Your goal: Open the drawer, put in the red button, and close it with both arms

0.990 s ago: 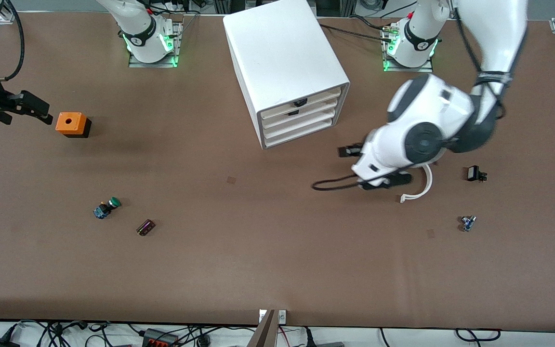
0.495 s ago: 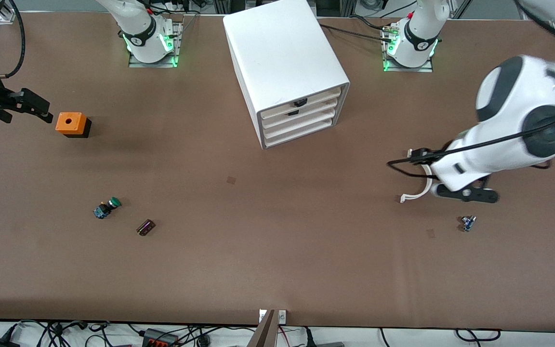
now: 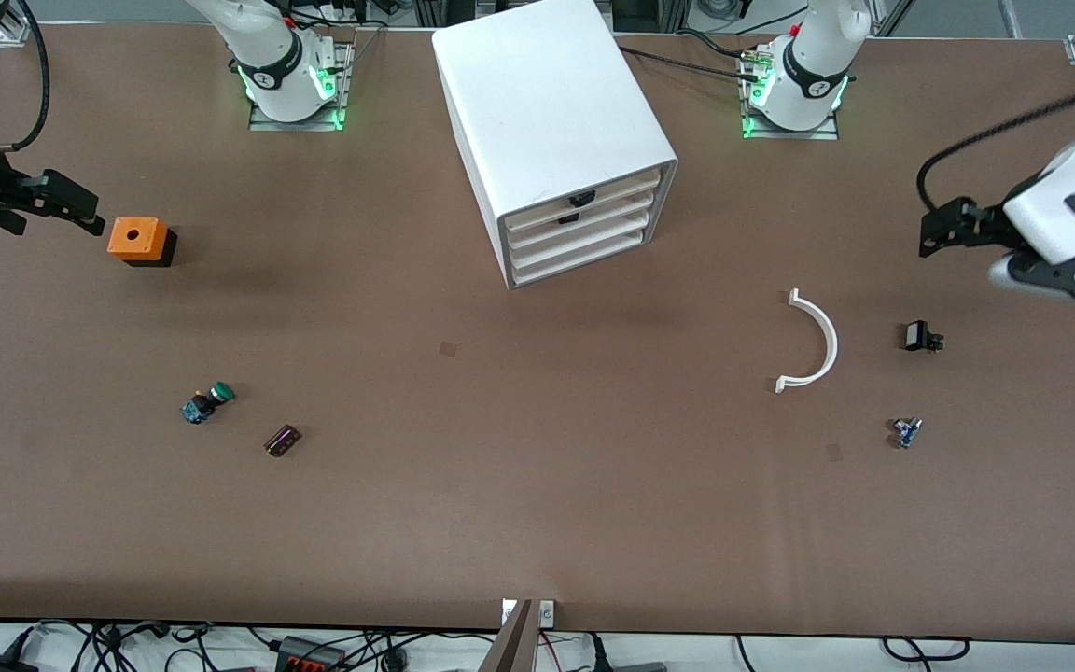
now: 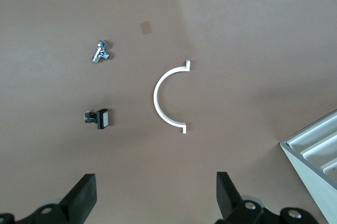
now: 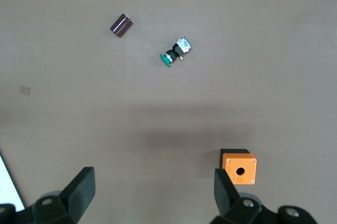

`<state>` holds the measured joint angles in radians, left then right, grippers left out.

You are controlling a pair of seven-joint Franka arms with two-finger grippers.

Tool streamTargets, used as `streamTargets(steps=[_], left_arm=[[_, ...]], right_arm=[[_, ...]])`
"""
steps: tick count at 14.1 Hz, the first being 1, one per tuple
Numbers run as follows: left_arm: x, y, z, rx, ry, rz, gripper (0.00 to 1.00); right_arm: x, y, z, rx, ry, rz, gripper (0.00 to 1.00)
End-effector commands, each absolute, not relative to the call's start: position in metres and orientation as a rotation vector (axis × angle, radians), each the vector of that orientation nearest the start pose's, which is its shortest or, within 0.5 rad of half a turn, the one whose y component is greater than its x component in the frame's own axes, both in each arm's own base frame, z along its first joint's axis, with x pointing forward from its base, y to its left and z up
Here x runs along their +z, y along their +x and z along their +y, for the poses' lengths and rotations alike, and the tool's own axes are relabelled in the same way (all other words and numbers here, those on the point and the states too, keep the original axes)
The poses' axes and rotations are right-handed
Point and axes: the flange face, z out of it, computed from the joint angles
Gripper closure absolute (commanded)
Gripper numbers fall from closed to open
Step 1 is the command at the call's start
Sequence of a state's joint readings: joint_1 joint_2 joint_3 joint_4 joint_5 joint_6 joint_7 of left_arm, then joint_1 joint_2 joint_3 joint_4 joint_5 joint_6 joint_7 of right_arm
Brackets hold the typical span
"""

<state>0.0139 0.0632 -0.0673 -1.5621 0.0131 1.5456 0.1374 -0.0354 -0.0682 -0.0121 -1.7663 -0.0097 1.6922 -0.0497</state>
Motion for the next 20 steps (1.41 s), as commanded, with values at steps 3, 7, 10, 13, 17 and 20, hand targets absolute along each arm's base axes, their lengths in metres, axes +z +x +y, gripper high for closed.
streamTargets(steps=[3,7,10,13,17,20], left_arm=[[0.595,0.553,-0.027,-0.008,-3.107,0.289,0.0],[0.598,0.559,-0.024,-0.018,-3.117,0.282,0.0],[0.596,0.561,-0.022,-0.004,-3.117,0.291,0.0],[0.596,0.562,-0.016,-0.004,-3.122,0.26,0.0],[0.595,0.562,-0.018,-0.002,-3.119,0.272,0.0],[0.594,0.566,-0.018,-0.002,-3.119,0.277,0.0]], right_arm=[[0.577,0.541,-0.026,0.019,-3.164,0.003,0.0],[0.579,0.54,-0.025,0.011,-3.164,0.003,0.0],[0.578,0.54,-0.025,0.009,-3.164,0.005,0.0],[0.578,0.54,-0.025,0.014,-3.164,0.005,0.0],[0.578,0.539,-0.025,0.018,-3.164,0.005,0.0],[0.579,0.538,-0.024,0.021,-3.164,0.0,0.0]])
